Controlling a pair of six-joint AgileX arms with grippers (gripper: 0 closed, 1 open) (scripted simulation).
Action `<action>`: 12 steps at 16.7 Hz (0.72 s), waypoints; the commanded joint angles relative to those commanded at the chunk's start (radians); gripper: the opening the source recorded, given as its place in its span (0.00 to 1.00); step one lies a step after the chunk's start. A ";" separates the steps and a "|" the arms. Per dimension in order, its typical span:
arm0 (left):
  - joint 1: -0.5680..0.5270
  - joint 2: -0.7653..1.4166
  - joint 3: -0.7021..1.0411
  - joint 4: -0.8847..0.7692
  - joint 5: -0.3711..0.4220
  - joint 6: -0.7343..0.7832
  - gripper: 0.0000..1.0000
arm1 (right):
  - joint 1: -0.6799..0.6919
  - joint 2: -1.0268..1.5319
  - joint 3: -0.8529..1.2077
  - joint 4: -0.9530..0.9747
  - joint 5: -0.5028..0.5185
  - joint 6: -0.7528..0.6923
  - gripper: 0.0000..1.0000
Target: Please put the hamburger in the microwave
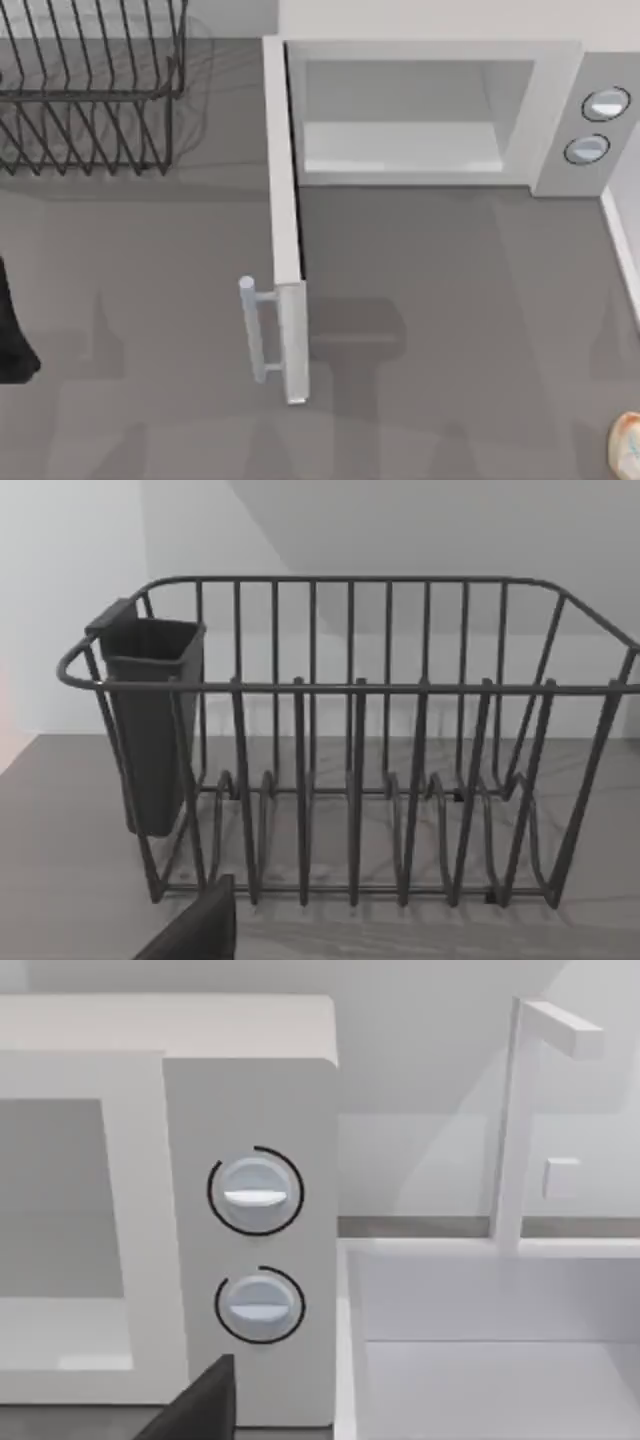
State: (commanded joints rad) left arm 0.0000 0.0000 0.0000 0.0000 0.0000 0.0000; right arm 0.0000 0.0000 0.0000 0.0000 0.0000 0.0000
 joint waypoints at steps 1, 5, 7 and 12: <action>0.000 0.000 0.000 0.000 0.000 0.000 1.00 | 0.000 0.000 0.000 0.000 0.000 0.000 1.00; 0.000 0.000 0.000 0.000 0.000 0.000 1.00 | 0.018 0.066 0.049 -0.062 0.001 -0.062 1.00; 0.000 0.000 0.000 0.000 0.000 0.000 1.00 | 0.043 0.163 0.113 -0.143 0.002 -0.141 1.00; 0.000 0.000 0.000 0.000 0.000 0.000 1.00 | 0.128 0.567 0.325 -0.433 0.000 -0.410 1.00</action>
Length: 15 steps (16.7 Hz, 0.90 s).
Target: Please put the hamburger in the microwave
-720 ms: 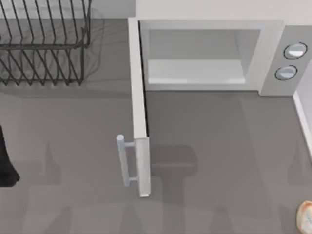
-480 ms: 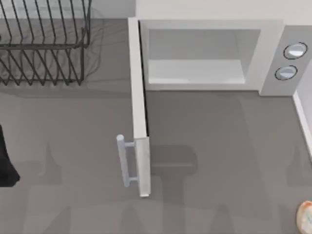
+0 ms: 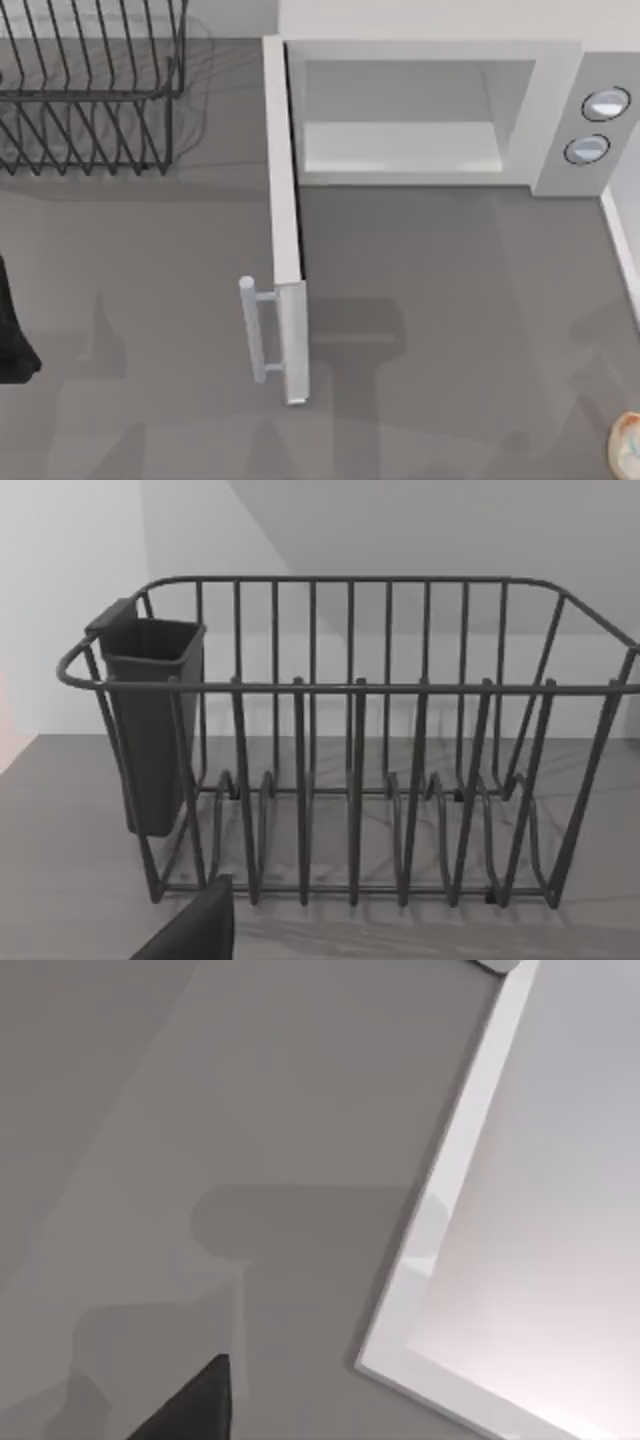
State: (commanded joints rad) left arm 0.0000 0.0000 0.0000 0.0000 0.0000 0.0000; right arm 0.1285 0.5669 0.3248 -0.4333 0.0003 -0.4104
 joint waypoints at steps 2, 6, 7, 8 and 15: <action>0.000 0.000 0.000 0.000 0.000 0.000 1.00 | 0.037 0.182 0.089 -0.126 -0.002 -0.115 1.00; 0.000 0.000 0.000 0.000 0.000 0.000 1.00 | 0.103 0.482 0.253 -0.351 -0.004 -0.327 1.00; 0.000 0.000 0.000 0.000 0.000 0.000 1.00 | 0.118 0.543 0.289 -0.398 -0.004 -0.373 1.00; 0.000 0.000 0.000 0.000 0.000 0.000 1.00 | 0.130 0.599 0.322 -0.440 -0.003 -0.414 1.00; 0.000 0.000 0.000 0.000 0.000 0.000 1.00 | 0.167 0.757 0.418 -0.556 0.002 -0.530 1.00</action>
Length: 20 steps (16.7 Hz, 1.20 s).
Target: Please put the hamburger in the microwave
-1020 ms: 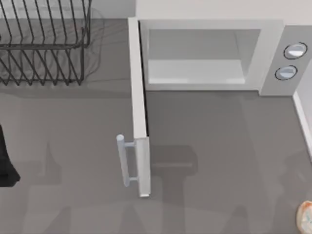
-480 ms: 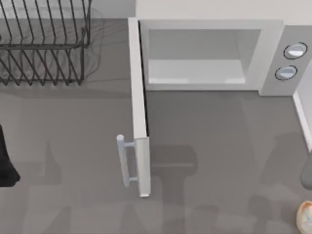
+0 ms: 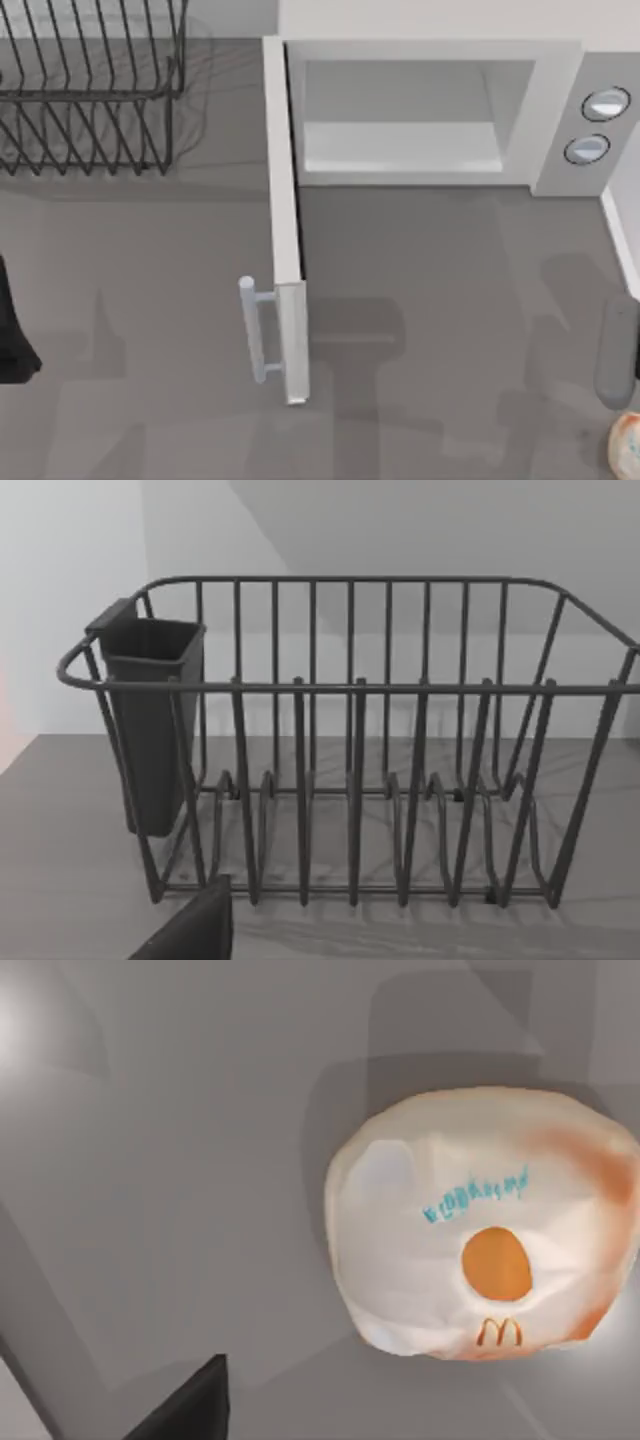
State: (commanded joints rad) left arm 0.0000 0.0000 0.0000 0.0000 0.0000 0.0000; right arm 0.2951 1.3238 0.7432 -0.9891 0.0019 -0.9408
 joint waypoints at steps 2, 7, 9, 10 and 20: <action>0.000 0.000 0.000 0.000 0.000 0.000 1.00 | -0.005 -0.004 -0.004 0.003 0.000 0.001 1.00; 0.000 0.000 0.000 0.000 0.000 0.000 1.00 | 0.000 0.058 -0.064 0.121 0.000 0.001 1.00; 0.000 0.000 0.000 0.000 0.000 0.000 1.00 | 0.000 0.110 -0.114 0.233 0.000 0.003 1.00; 0.000 0.000 0.000 0.000 0.000 0.000 1.00 | 0.000 0.136 -0.139 0.287 0.000 0.005 1.00; 0.000 0.000 0.000 0.000 0.000 0.000 1.00 | 0.003 0.205 -0.204 0.408 0.000 0.006 0.85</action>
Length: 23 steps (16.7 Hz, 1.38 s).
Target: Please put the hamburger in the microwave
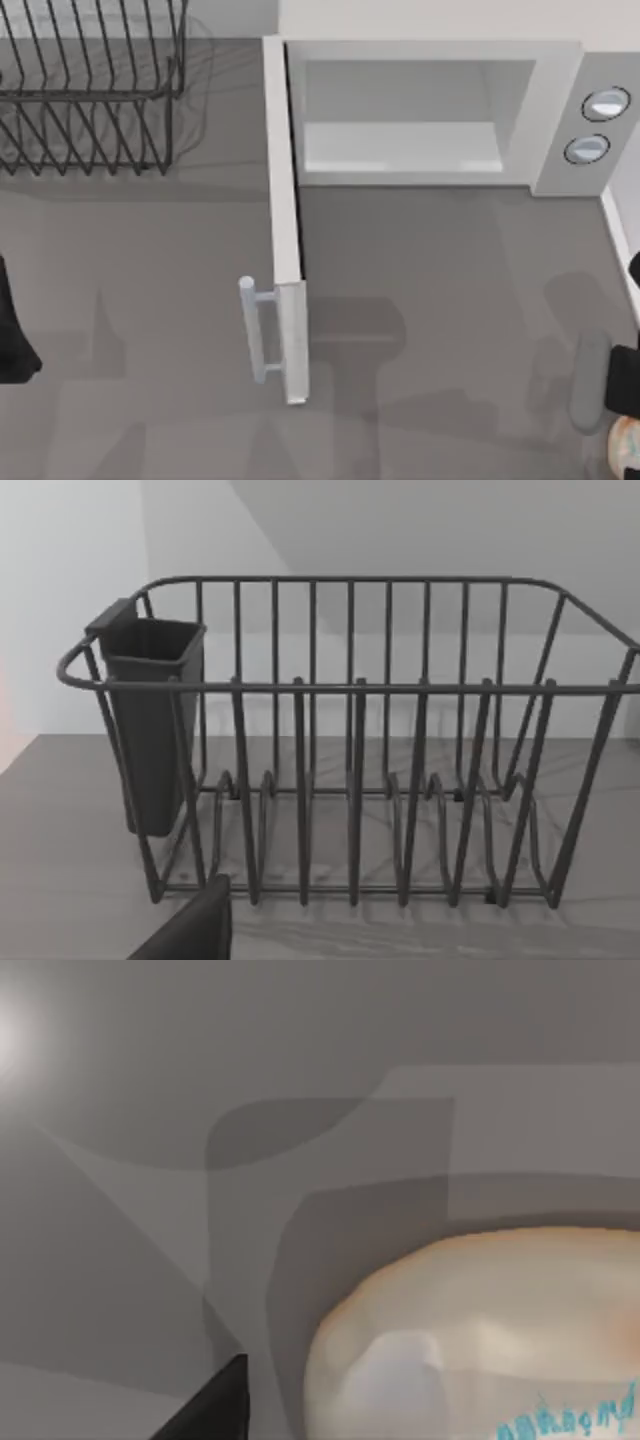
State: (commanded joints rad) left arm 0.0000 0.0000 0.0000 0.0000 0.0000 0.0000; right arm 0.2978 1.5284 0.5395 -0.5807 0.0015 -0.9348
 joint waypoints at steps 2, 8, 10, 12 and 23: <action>0.000 0.000 0.000 0.000 0.000 0.000 1.00 | 0.000 0.000 0.000 0.000 0.000 0.000 0.70; 0.000 0.000 0.000 0.000 0.000 0.000 1.00 | 0.000 0.000 0.000 0.000 0.000 0.000 0.25; 0.000 0.000 0.000 0.000 0.000 0.000 1.00 | 0.000 0.000 0.000 0.000 0.000 0.000 0.10; 0.000 0.000 0.000 0.000 0.000 0.000 1.00 | 0.000 0.000 0.000 0.000 0.000 0.000 0.00; 0.000 0.000 0.000 0.000 0.000 0.000 1.00 | -0.001 -0.082 0.083 -0.153 -0.012 0.012 0.00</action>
State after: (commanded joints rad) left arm 0.0000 0.0000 0.0000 0.0000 0.0000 0.0000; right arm 0.2966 1.4461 0.6222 -0.7336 -0.0104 -0.9229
